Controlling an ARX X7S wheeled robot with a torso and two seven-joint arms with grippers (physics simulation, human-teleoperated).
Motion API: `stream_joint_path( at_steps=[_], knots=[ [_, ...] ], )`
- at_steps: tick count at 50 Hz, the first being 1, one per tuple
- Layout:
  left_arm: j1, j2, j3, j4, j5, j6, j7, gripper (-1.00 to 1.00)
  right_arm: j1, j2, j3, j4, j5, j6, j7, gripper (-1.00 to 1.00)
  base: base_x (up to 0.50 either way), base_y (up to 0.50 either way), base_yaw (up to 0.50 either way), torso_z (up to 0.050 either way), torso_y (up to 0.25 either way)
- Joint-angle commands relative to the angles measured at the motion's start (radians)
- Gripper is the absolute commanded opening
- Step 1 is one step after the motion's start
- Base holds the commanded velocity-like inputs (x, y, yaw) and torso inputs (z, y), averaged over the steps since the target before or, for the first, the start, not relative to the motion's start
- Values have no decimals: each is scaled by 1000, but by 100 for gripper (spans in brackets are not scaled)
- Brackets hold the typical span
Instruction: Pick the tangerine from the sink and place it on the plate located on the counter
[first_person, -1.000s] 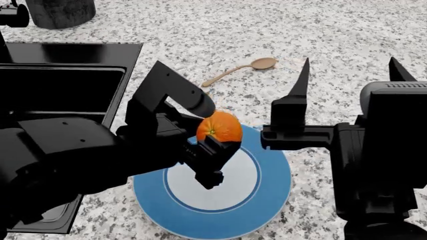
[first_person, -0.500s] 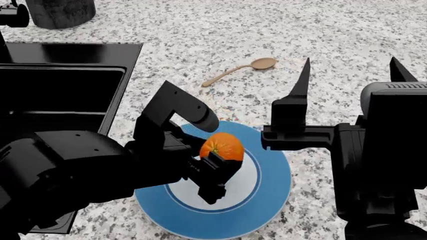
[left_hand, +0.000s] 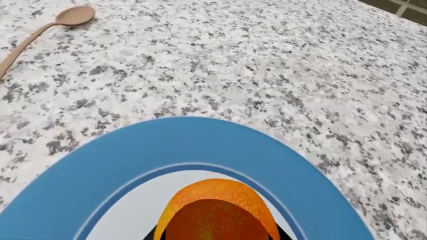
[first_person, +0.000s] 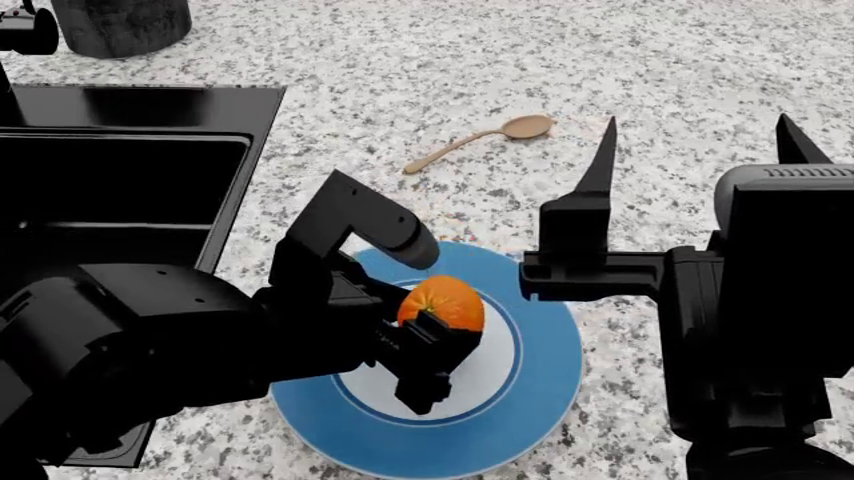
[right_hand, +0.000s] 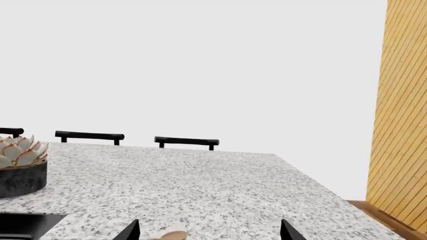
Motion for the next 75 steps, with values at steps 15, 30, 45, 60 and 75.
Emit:
stream_joint_path(
  at_steps=[15,30,45,60,75],
  knots=[
    [18,-10,8,16,-19,1,-48,100,0,3,-3,-2,4,3,5,100,0,0,0,0,0],
    [16,-76,-34,254,-79,-66,-200,100,-2,6,-6,0,9,-3,11,100,0,0,0,0,0],
    [77,-181,-125,586,-195,-125,-443,100,-3,11,-1,-2,16,-4,17,100,0,0,0,0,0],
    [147,-293,-254,934,-359,-149,-754,100,-6,17,-4,-5,19,-7,23,100,0,0,0,0,0],
    [181,-440,-361,1195,-496,-157,-1087,100,-8,24,-18,-6,24,-10,25,100,0,0,0,0,0]
  ],
)
